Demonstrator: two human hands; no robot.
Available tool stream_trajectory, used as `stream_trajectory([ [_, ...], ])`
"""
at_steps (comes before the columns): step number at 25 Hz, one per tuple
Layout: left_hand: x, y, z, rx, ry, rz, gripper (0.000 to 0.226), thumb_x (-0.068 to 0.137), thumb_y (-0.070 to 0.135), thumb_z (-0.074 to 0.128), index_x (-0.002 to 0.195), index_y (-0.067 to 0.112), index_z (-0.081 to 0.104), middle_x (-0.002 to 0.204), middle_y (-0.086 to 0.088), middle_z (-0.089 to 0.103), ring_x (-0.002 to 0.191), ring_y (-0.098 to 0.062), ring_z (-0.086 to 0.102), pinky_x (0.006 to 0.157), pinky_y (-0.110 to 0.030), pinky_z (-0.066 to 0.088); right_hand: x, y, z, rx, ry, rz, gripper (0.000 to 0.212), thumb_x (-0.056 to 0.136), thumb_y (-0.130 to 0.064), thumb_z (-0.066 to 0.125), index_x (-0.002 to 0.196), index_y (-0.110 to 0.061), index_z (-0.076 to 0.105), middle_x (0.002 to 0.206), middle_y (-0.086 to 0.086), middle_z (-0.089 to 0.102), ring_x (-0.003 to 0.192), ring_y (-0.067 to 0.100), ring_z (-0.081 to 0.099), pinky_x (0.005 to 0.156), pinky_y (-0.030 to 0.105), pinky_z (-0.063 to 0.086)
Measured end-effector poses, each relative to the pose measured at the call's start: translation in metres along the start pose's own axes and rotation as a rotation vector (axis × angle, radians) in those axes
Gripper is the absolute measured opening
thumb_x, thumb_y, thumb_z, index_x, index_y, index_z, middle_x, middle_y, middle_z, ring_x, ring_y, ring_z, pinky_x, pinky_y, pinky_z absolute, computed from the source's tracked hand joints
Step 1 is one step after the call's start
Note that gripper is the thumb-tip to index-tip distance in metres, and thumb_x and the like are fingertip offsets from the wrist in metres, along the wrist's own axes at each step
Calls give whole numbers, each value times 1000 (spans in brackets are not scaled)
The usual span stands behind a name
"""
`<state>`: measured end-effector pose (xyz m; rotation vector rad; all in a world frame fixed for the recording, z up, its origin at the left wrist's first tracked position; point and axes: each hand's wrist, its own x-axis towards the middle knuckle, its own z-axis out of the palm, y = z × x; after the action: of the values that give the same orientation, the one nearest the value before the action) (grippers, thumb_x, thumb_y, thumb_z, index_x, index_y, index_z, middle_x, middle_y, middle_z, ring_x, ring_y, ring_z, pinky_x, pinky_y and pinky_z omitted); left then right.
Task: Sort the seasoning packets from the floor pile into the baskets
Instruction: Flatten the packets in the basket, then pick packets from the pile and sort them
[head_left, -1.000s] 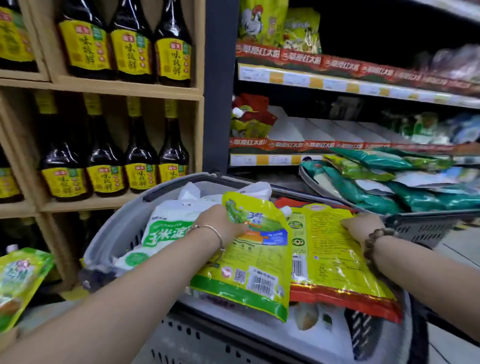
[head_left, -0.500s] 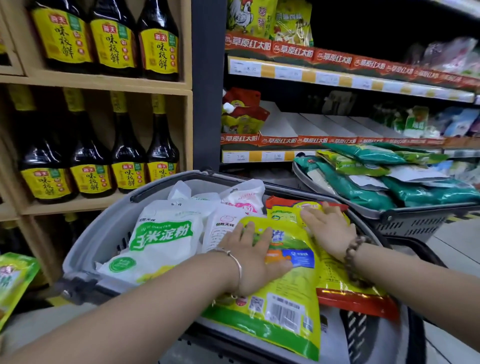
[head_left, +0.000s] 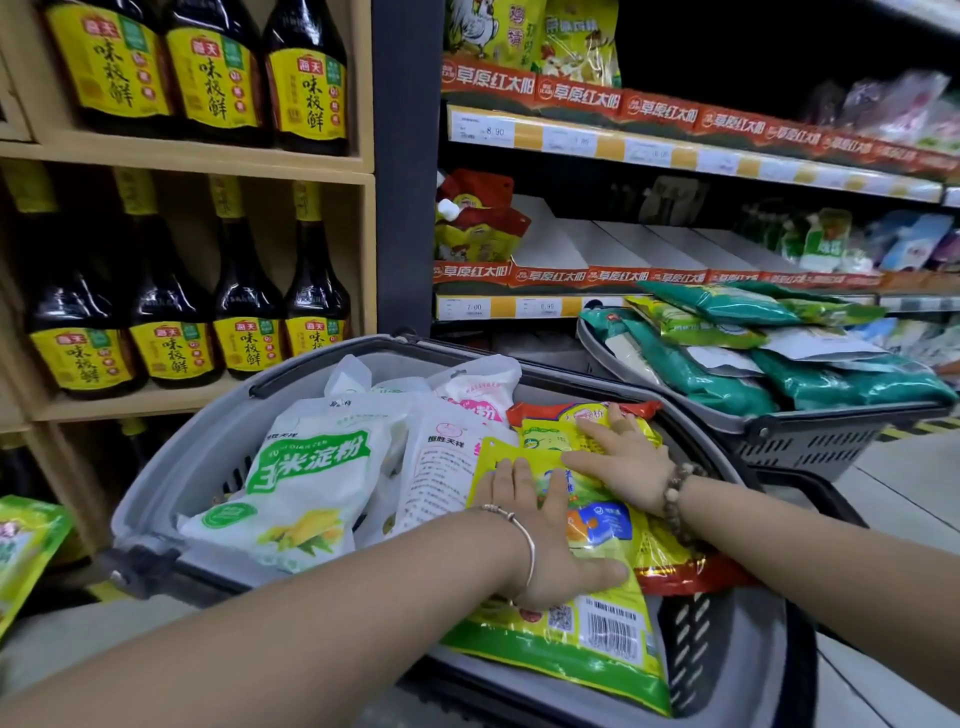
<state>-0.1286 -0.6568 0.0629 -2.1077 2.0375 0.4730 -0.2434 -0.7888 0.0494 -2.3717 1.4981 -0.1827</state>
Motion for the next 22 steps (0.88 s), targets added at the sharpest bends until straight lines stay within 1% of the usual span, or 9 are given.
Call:
stream_trajectory([
  [4, 4, 3, 3, -8, 5, 2, 102, 78, 81, 27, 145, 22, -21, 153, -16, -24, 141, -33, -22, 115, -46, -10, 0, -2, 8, -119, 96, -16, 56, 92, -54, 39, 143, -36, 29, 158, 2, -3, 145, 21, -4, 111, 56, 1],
  [9, 3, 4, 3, -17, 50, -7, 100, 79, 80, 27, 147, 22, -17, 155, -15, -19, 142, -31, -19, 115, -45, -9, -5, -6, 4, -183, 73, -1, 52, 95, -49, 33, 145, -34, 26, 158, 3, -2, 145, 21, -3, 112, 56, 5],
  [11, -2, 2, -3, -17, 53, 17, 96, 81, 78, 29, 148, 24, -13, 156, -12, -16, 143, -30, -15, 116, -44, -6, -9, -12, -2, -266, 51, -12, 53, 96, -47, 30, 145, -30, 24, 158, 7, 5, 145, 23, 5, 114, 53, 13],
  [13, -14, -5, -9, -44, 78, 71, 90, 83, 73, 34, 149, 26, -5, 158, -9, -10, 145, -28, -9, 117, -43, -2, -17, -22, -12, -323, 68, -31, 54, 95, -48, 31, 145, -26, 27, 155, 10, 17, 142, 24, 19, 112, 48, 20],
  [15, -33, -22, -11, -76, 138, 122, 86, 83, 70, 41, 149, 29, 5, 158, -7, -2, 145, -25, -1, 117, -43, 1, -26, -36, -21, -340, 98, -73, 55, 95, -49, 33, 144, -25, 28, 152, 8, 26, 136, 24, 31, 109, 44, 25],
  [18, -72, -58, -6, -97, 247, 121, 79, 84, 64, 46, 148, 30, 14, 157, -4, 10, 143, -23, 13, 116, -40, 10, -43, -66, -26, -376, 95, -192, 56, 92, -54, 37, 143, -29, 31, 150, 5, 32, 130, 23, 40, 106, 41, 33],
  [20, -103, -88, 1, -128, 350, 80, 73, 87, 57, 47, 147, 28, 19, 154, -1, 19, 140, -21, 21, 114, -36, 17, -53, -99, -20, -382, 125, -282, 56, 91, -55, 39, 140, -28, 35, 147, 5, 37, 128, 24, 42, 105, 39, 33],
  [22, -136, -119, 11, -170, 469, 19, 66, 88, 50, 49, 145, 27, 25, 151, 1, 27, 138, -18, 26, 111, -30, 22, -59, -139, -8, -330, 159, -376, 58, 90, -52, 42, 141, -26, 36, 148, 5, 35, 130, 24, 40, 106, 38, 32],
])
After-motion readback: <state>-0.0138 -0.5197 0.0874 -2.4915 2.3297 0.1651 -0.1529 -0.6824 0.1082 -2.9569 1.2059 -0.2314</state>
